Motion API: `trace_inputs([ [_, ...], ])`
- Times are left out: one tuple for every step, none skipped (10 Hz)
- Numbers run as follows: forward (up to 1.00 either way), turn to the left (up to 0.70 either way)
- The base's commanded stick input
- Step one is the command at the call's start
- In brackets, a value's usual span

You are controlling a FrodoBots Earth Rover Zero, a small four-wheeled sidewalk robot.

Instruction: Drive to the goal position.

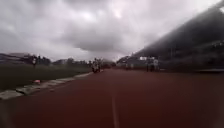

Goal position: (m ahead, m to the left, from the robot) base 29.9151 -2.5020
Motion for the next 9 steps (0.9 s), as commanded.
trace_inputs([
  [0.5,0.02],
  [0.5,0.02],
  [0.5,0.02],
  [0.5,0.02],
  [0.5,0.02],
  [0.5,0.02],
  [0.5,0.02],
  [0.5,0.02],
  [0.5,0.02],
])
